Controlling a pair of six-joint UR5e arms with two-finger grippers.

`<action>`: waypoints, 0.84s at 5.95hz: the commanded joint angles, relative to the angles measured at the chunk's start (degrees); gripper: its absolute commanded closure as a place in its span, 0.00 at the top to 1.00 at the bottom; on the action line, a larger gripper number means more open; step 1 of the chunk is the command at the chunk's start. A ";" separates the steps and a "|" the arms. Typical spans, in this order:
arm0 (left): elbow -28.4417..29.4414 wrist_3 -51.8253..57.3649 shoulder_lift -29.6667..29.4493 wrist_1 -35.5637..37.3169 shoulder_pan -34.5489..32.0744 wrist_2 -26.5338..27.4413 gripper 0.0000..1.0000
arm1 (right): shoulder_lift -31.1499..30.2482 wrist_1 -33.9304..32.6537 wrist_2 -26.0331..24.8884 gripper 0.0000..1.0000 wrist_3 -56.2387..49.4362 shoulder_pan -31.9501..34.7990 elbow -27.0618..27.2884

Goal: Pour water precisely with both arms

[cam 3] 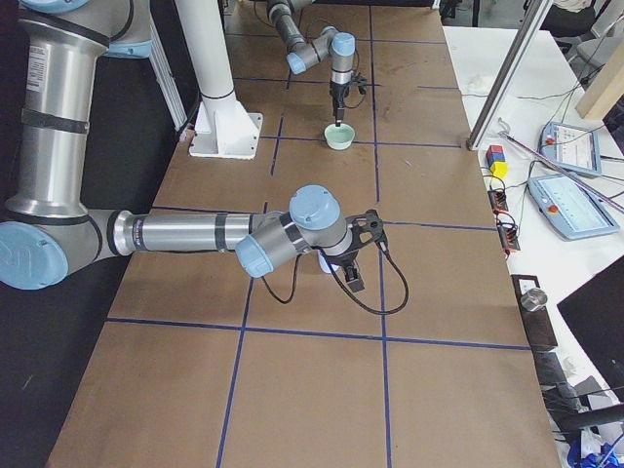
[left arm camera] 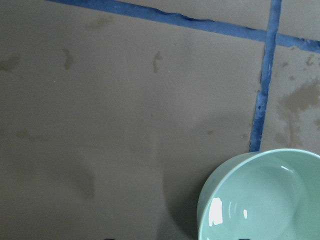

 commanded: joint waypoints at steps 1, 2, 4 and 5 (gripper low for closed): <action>1.52 -1.13 -1.24 -0.41 0.46 -0.09 0.57 | -0.04 -0.01 -0.20 1.00 -0.03 0.31 0.05; 1.61 -1.04 -1.42 -0.41 0.46 -0.09 0.20 | -0.04 -0.01 -0.37 1.00 -0.03 0.40 0.22; 1.08 -0.51 -1.16 -1.11 0.20 -0.09 0.00 | -0.22 -0.01 -0.46 1.00 -0.03 1.01 0.31; -0.75 -0.51 -0.89 -1.03 -1.72 -0.70 0.00 | -0.13 -0.01 -0.55 1.00 -0.03 1.19 0.31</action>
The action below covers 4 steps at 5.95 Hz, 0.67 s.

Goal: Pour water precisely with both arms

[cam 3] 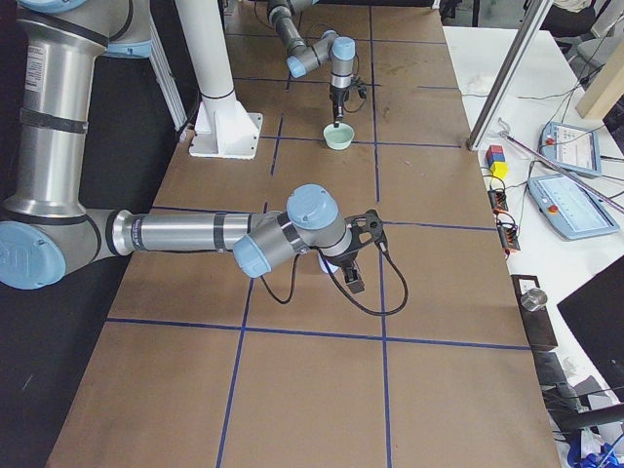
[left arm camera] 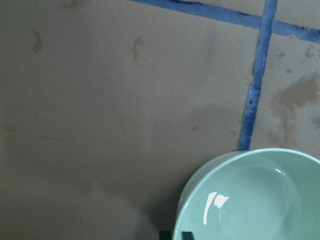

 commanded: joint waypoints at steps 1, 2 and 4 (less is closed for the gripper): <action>-6.16 0.35 4.05 -0.12 -4.41 -2.42 0.00 | 0.03 -0.09 -0.08 1.00 0.00 0.39 -0.07; -11.34 4.88 9.22 -0.21 -6.01 -4.27 0.00 | -0.06 -0.09 -0.17 1.00 0.00 0.31 0.01; -14.37 16.98 16.97 -0.47 -11.79 -9.35 0.00 | -0.06 -0.09 -0.17 1.00 0.00 0.31 0.02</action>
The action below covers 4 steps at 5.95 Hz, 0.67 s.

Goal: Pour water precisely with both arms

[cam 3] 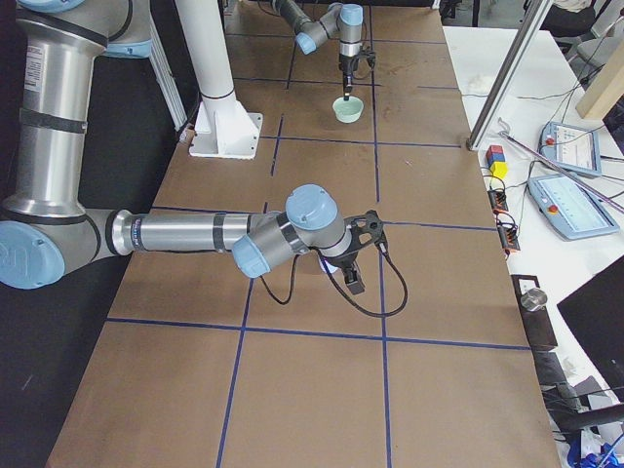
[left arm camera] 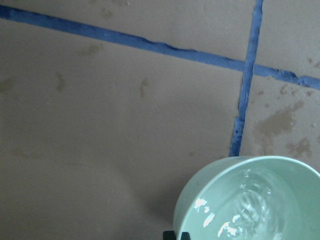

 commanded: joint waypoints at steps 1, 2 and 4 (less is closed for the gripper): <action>-2.72 12.62 8.41 -0.15 -5.13 -3.39 0.00 | 0.08 0.00 -0.01 1.00 0.00 0.08 0.01; -2.99 19.21 12.89 -0.15 -7.24 -3.40 0.00 | 0.17 0.00 -0.01 1.00 0.00 0.09 0.01; -2.39 33.44 20.03 -0.76 -13.64 -8.64 0.00 | 0.08 0.00 -0.36 1.00 0.00 0.26 0.36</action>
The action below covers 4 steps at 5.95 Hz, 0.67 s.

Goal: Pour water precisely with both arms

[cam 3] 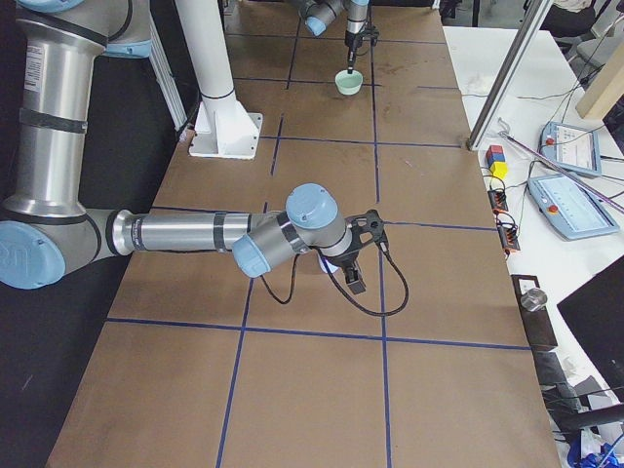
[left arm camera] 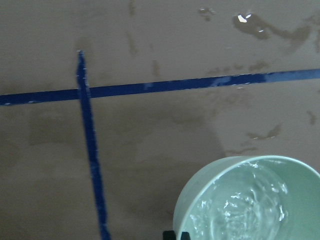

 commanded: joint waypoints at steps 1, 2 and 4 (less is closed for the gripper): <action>0.97 12.20 5.51 -0.30 -6.33 -4.40 0.00 | -0.09 0.00 -0.08 1.00 0.00 0.08 0.32; 1.59 19.74 9.19 -0.21 -8.97 -4.67 0.00 | -0.09 0.00 -0.26 1.00 0.09 -0.01 0.32; 6.05 26.28 10.72 -0.30 -11.10 -7.30 0.00 | -0.09 0.00 -0.43 1.00 0.09 -0.01 0.32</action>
